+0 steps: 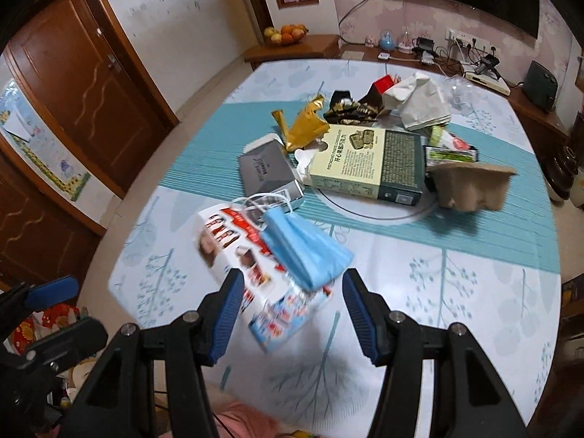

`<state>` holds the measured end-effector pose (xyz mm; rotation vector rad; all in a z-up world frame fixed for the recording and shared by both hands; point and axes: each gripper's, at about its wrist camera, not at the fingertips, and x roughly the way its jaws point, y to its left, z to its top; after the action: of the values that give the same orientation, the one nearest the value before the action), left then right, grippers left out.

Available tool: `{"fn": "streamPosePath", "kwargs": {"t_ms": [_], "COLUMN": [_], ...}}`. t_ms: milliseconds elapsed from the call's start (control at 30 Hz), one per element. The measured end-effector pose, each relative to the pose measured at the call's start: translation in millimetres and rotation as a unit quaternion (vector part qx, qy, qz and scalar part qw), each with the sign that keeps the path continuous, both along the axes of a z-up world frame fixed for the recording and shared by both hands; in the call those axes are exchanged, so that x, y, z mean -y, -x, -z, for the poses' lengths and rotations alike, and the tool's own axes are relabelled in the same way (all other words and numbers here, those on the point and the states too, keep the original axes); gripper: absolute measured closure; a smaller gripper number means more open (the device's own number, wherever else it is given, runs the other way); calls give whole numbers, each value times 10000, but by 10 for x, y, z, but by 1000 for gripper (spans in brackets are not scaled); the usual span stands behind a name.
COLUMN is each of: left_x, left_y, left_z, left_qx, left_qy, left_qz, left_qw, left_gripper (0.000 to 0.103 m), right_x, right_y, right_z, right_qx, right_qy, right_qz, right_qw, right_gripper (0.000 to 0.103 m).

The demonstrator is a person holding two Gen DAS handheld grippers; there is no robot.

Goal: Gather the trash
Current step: 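Grasp the blue face mask with the right gripper while the left grasps the Kinder box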

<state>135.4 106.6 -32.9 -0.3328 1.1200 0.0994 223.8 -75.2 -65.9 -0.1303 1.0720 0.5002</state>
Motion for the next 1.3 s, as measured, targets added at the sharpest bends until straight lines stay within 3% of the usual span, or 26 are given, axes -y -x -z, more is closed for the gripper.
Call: {"fn": "streamPosePath", "kwargs": {"t_ms": [433, 500, 633, 767, 933, 1133, 1300], "left_x": [-227, -220, -181, -98, -59, 13, 153], "left_y": [-612, -671, -768, -883, -986, -1112, -1166], "left_z": [579, 635, 736, 859, 984, 1116, 1240], "left_qx": [-590, -645, -774, -989, -1176, -1345, -1523], "left_qy": [553, 642, 792, 800, 837, 788, 538], "left_qz": [-275, -307, -403, -529, -954, -1482, -1539], "left_qw": [9963, 9954, 9930, 9905, 9849, 9766, 9748], "left_gripper": [22, 22, 22, 22, 22, 22, 22], "right_x": [-358, -368, -314, -195, 7, 168, 213], "right_y": [-519, -522, -509, -490, -487, -410, -408], "right_z": [613, 673, 734, 730, 729, 707, 683], "right_qx": [-499, -503, -479, -449, -488, -501, -521], "right_qy": [509, 622, 722, 653, 466, 346, 340], "right_qz": [-206, -224, -194, 34, 522, 726, 767], "right_qw": [9972, 9965, 9961, 9968, 9964, 9955, 9951], "right_gripper": [47, 53, 83, 93, 97, 97, 97]}}
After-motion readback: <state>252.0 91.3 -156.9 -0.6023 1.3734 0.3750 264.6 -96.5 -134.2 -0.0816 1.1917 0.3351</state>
